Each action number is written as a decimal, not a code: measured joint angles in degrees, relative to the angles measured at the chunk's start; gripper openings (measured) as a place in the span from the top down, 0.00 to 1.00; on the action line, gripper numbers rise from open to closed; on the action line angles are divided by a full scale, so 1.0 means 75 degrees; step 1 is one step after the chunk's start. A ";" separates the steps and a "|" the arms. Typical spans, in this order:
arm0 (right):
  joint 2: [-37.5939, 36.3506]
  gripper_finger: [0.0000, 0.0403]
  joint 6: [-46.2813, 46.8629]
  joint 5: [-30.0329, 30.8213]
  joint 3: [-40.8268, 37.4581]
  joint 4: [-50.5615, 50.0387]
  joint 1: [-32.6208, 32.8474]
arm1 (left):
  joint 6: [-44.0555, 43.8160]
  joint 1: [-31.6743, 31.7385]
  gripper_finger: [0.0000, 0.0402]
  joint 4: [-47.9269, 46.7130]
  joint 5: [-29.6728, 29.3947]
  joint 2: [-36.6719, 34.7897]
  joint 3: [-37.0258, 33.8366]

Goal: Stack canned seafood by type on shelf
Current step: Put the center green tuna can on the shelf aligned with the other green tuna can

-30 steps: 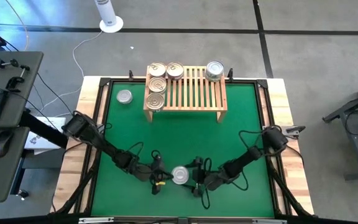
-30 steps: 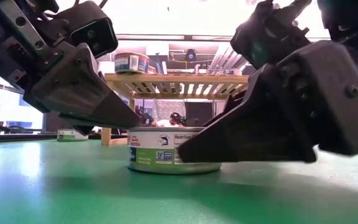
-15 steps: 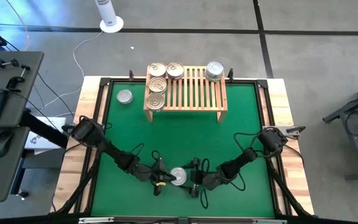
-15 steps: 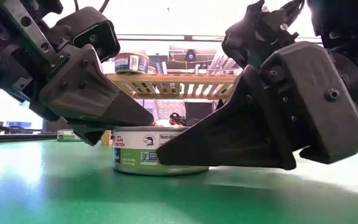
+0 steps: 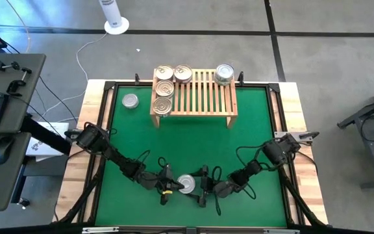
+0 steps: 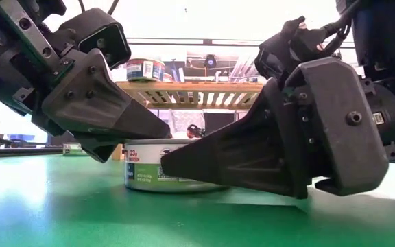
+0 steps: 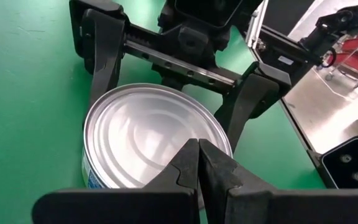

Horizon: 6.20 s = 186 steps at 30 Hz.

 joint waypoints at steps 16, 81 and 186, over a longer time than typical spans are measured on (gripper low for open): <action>-0.0915 0.06 0.0927 0.0054 0.0076 -0.2271 0.0129 | 0.0332 -0.0268 1.00 -0.1416 0.0033 -0.1982 0.0000; -0.8581 0.01 -0.0561 -0.2809 0.0066 -1.2521 -0.6543 | 0.3614 0.3024 1.00 -0.5659 0.0720 -0.3571 0.2509; -0.9891 0.01 0.0280 -0.1094 0.0504 -1.4685 -0.4999 | 0.2144 0.2901 1.00 -1.0162 -0.2789 -0.8284 0.0348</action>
